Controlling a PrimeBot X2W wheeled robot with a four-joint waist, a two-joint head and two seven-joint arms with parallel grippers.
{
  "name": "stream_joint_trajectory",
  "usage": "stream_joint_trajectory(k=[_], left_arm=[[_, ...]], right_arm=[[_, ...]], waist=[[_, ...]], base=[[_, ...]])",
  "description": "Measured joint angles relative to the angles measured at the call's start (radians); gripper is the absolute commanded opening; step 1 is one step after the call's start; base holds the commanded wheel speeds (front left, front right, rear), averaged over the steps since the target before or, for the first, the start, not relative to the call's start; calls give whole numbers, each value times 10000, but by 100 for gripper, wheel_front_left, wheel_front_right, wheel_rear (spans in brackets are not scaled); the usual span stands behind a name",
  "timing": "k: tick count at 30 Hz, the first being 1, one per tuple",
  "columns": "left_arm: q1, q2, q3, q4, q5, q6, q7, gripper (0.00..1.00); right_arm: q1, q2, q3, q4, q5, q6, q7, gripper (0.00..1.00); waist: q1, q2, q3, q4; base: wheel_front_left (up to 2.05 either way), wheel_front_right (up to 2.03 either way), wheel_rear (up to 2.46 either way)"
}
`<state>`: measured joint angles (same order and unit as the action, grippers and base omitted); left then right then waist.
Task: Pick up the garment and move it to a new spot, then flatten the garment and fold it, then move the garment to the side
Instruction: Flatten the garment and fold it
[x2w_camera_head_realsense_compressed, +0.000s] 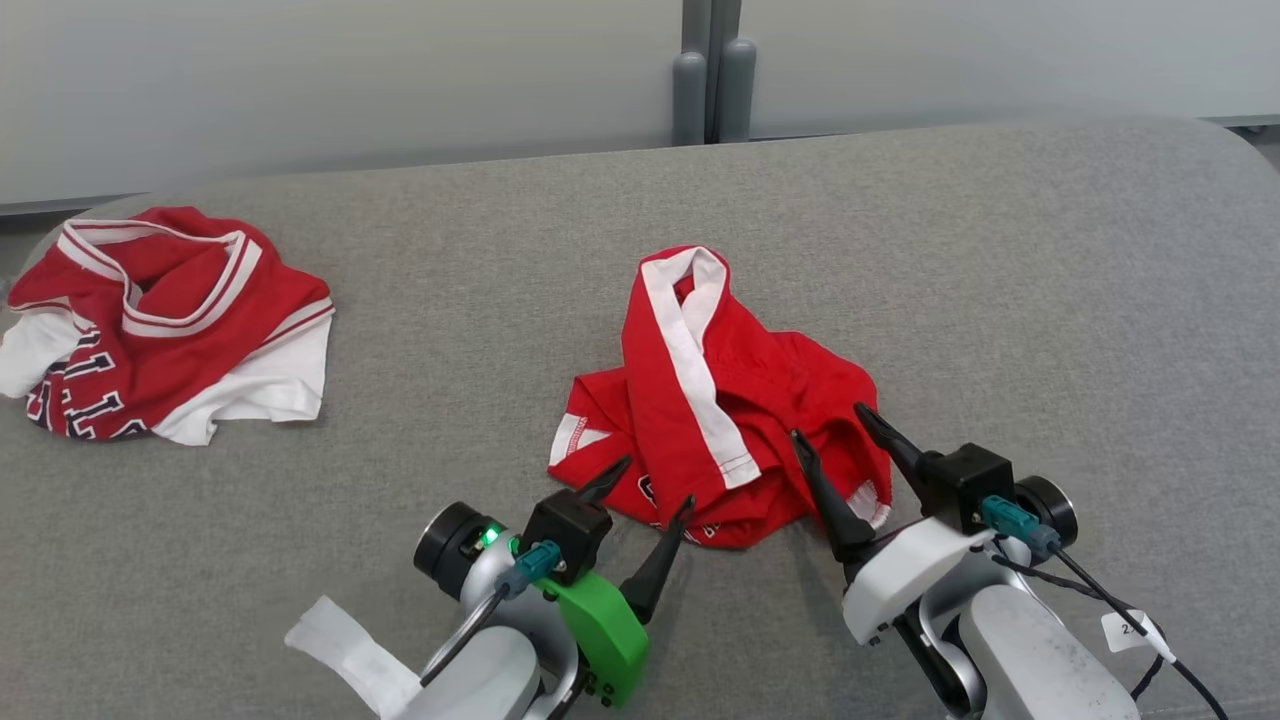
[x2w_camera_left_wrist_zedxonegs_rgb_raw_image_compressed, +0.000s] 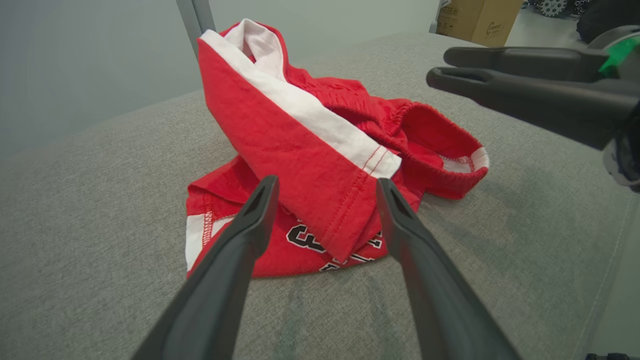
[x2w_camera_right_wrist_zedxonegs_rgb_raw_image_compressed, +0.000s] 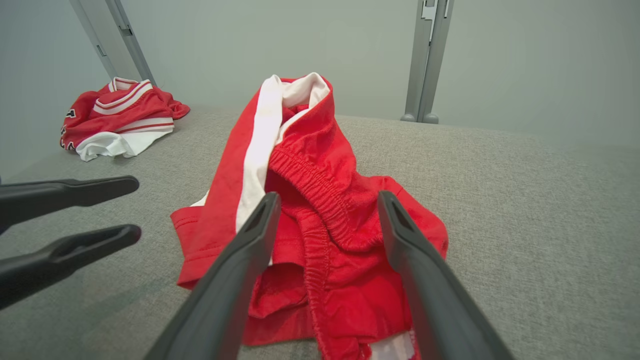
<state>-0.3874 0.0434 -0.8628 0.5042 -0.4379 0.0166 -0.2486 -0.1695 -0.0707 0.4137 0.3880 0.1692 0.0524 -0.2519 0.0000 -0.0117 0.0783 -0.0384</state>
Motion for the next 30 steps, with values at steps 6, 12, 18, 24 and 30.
stream_joint_trajectory(k=[6,12,18,24,30], left_arm=[[-40,0,-259,96,134,58,0,100],[-308,4,-401,468,230,280,15,100],[-548,2,-405,982,230,454,132,100],[-848,4,-437,1503,462,671,196,100],[-914,0,-395,1651,435,763,188,5]], right_arm=[[-134,12,-84,8,0,-8,0,100],[-288,25,-184,-4,0,-13,0,100],[-319,33,-257,-19,2,-15,0,100],[-321,42,-445,-58,4,-92,-2,100],[-321,46,-564,-119,4,-115,0,100]], waist=[[0,0,123,-491],[0,0,273,-1058],[0,0,449,-1640],[0,0,638,-2072],[0,0,729,-2156]], base=[[0,0,0],[0,0,0],[0,0,0],[0,0,0],[0,0,0]])
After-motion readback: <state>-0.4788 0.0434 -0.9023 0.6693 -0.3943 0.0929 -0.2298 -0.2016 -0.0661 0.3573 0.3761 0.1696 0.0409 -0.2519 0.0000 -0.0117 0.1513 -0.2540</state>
